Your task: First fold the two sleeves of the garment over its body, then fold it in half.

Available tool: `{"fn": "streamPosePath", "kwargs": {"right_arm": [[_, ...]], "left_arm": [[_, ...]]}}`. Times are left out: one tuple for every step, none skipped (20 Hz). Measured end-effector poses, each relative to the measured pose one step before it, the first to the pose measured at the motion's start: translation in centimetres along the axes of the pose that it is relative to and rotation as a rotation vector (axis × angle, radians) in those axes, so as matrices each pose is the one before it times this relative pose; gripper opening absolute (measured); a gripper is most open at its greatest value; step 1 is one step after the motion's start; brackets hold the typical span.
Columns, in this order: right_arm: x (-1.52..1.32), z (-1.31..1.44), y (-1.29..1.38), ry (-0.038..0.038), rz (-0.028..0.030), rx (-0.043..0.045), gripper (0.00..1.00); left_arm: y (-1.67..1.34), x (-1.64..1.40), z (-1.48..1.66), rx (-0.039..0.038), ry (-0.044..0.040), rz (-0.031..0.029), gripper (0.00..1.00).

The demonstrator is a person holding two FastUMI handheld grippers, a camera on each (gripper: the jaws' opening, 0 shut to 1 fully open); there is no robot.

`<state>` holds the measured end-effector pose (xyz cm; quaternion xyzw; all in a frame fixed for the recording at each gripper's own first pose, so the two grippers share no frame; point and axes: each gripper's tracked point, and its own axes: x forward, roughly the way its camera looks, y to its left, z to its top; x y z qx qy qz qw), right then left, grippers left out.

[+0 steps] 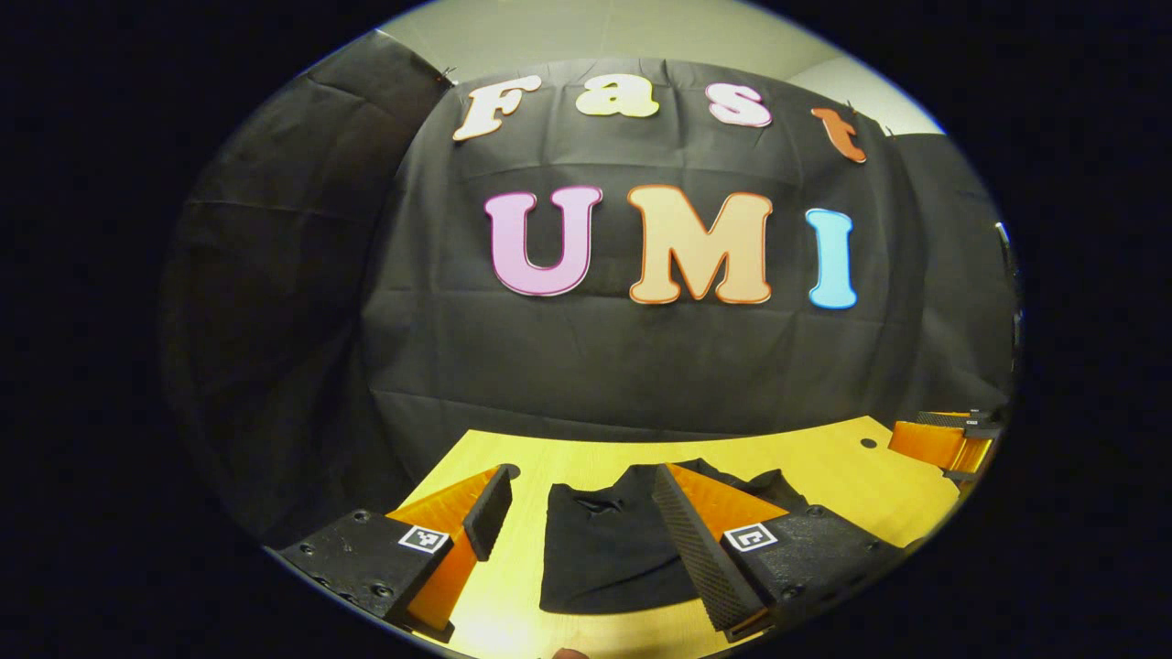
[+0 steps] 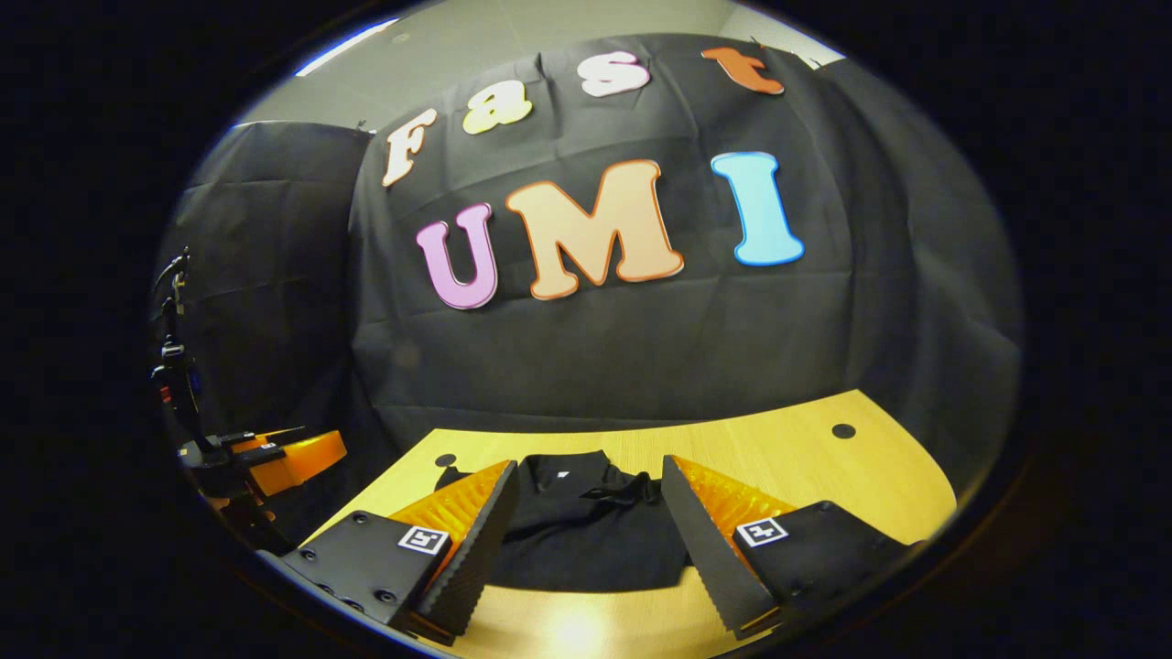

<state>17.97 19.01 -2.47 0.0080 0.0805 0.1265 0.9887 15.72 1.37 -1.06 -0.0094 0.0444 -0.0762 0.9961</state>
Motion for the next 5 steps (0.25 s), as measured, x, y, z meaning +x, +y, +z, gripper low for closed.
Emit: {"fn": "streamPosePath", "kwargs": {"right_arm": [[-1.607,-0.358,1.218,-0.01492,-0.00125,-0.0028,0.93],[-1.443,-0.606,0.726,-0.00341,0.00187,-0.00122,0.97],[-1.223,-0.507,0.489,-0.00162,0.00117,-0.00015,0.98],[-0.917,-0.383,0.357,-0.00355,0.00186,-0.00068,0.98],[-0.873,-0.369,0.277,-0.00352,-0.00211,0.00173,0.98]], "left_arm": [[-0.166,-1.224,0.145,-0.00312,-0.00912,-0.00905,0.93],[0.037,-1.018,0.037,0.00038,-0.00555,-0.00012,0.93],[-0.094,-1.109,-0.19,0.00225,-0.0024,-0.0006,0.93],[-0.082,-0.903,-0.147,-0.00144,-0.00058,-0.00409,0.93],[-0.318,-0.935,-0.237,-0.01062,0.00341,-0.0108,0.93]]}}
